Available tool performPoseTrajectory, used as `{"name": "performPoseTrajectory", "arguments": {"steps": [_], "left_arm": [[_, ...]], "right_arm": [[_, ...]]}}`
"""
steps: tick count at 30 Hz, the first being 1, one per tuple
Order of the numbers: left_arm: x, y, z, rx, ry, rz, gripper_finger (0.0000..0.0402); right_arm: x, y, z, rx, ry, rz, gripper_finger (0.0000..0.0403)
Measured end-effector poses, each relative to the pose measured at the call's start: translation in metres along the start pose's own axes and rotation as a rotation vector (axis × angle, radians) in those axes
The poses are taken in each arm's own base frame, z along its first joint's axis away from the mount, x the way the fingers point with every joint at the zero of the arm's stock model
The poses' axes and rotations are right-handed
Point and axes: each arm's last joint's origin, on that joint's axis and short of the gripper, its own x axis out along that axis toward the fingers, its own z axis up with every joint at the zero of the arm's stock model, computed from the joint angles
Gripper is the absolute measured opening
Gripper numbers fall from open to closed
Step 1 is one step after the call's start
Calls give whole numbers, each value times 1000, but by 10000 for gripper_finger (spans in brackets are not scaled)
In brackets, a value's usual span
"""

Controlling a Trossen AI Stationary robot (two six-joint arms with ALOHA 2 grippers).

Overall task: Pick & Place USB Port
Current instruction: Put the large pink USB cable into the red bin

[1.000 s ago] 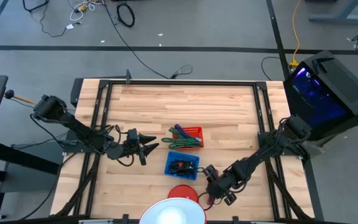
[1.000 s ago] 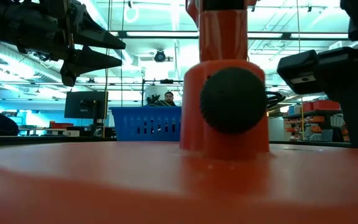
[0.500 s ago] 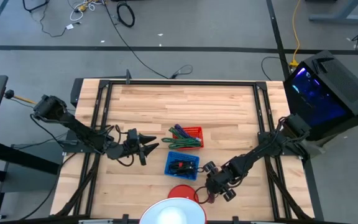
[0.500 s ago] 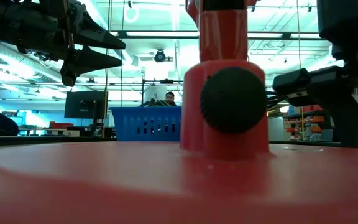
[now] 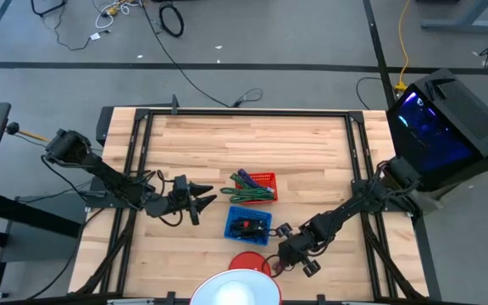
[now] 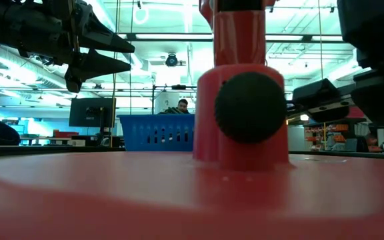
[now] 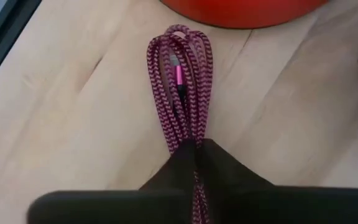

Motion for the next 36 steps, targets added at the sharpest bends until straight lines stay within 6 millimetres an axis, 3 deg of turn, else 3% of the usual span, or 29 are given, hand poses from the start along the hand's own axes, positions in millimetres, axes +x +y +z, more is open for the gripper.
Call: {"name": "performPoseTrajectory", "arguments": {"steps": [9, 23, 30, 36], "left_arm": [[0, 0, 0, 0, 0, 0, 190], [0, 0, 0, 0, 0, 0, 190], [0, 0, 0, 1, 0, 0, 190], [0, 0, 0, 0, 0, 0, 190]], "right_arm": [[-18, 1, 3, -3, -58, 2, 4], [-115, -8, 9, 28, -350, -137, 1], [-162, -36, 9, 208, -570, -456, 0], [-170, -77, 12, 374, -672, -676, 0]]}}
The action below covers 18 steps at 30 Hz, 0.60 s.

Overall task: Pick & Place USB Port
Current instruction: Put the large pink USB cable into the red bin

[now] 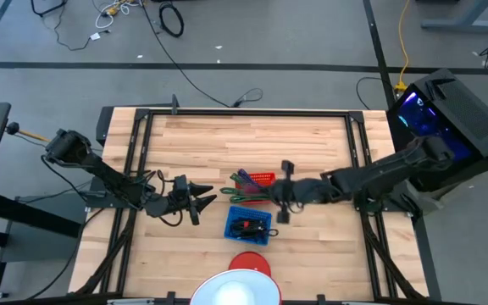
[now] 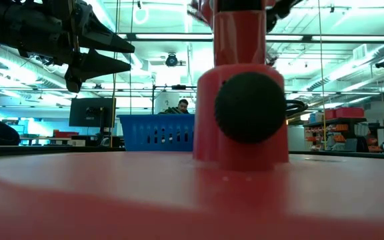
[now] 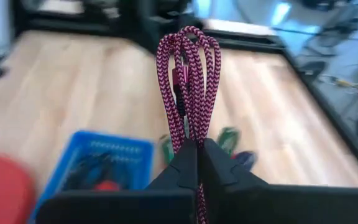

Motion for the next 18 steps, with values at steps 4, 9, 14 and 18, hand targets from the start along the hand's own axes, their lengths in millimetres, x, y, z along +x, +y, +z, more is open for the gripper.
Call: {"name": "performPoseTrajectory", "arguments": {"steps": [4, 9, 14, 18], "left_arm": [[0, 0, 0, 0, 0, 0, 190], [0, 0, 0, 0, 0, 0, 190], [0, 0, 0, 0, 0, 0, 190], [0, 0, 0, 0, 0, 0, 190]], "right_arm": [[24, -19, -1, 48, -17, -93, 0], [56, -41, -20, 70, 82, -282, 0], [77, -48, -33, 142, 118, -318, 0], [88, -50, -40, 177, 134, -305, 0]]}}
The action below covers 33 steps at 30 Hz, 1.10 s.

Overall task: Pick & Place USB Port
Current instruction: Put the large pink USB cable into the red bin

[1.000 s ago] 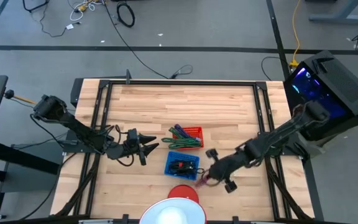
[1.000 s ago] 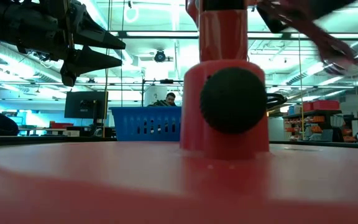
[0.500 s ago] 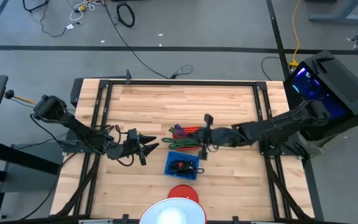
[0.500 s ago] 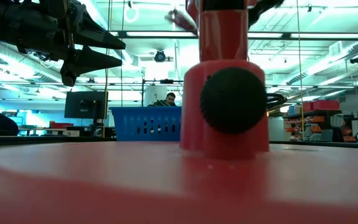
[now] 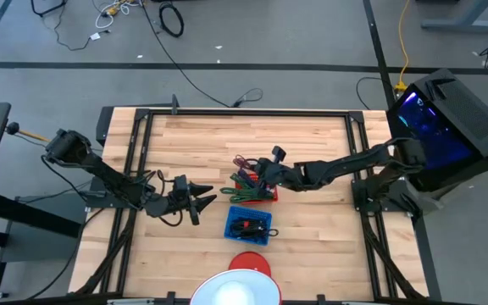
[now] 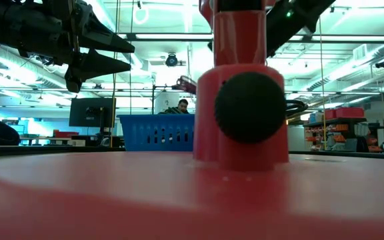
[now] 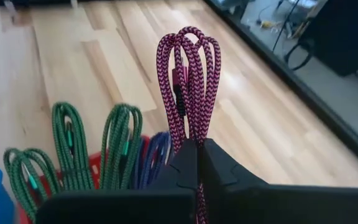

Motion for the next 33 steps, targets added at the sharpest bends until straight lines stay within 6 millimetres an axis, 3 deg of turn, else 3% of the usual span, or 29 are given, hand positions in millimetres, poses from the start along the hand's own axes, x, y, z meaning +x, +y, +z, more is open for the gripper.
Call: {"name": "performPoseTrajectory", "arguments": {"steps": [9, 19, 26, 33], "left_arm": [[0, 0, 0, 0, 0, 0, 190], [0, 0, 0, -1, 0, 0, 190], [0, 0, 0, -1, 0, 0, 190], [0, 0, 0, -1, 0, 0, 190]], "right_arm": [[13, -9, -12, 48, 114, 16, 0], [19, -22, -12, 153, 154, 52, 0], [19, -17, -3, 155, 86, 167, 0], [14, -11, -8, 153, 135, 175, 0]]}}
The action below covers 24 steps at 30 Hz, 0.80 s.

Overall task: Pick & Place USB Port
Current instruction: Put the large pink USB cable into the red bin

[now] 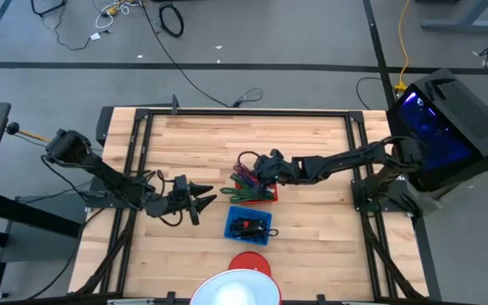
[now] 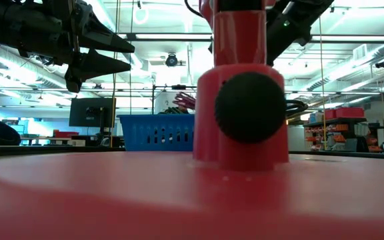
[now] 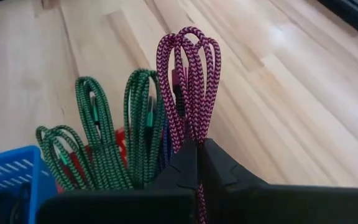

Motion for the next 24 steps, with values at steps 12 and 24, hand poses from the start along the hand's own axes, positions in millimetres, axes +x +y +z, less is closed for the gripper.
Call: {"name": "performPoseTrajectory", "arguments": {"steps": [12, 24], "left_arm": [[0, 0, 0, -7, 0, 0, 190], [0, 0, 0, -7, 0, -1, 190]], "right_arm": [[-4, 13, -7, -6, 6, -15, 0], [-5, 14, -10, -12, 36, -18, 0]]}}
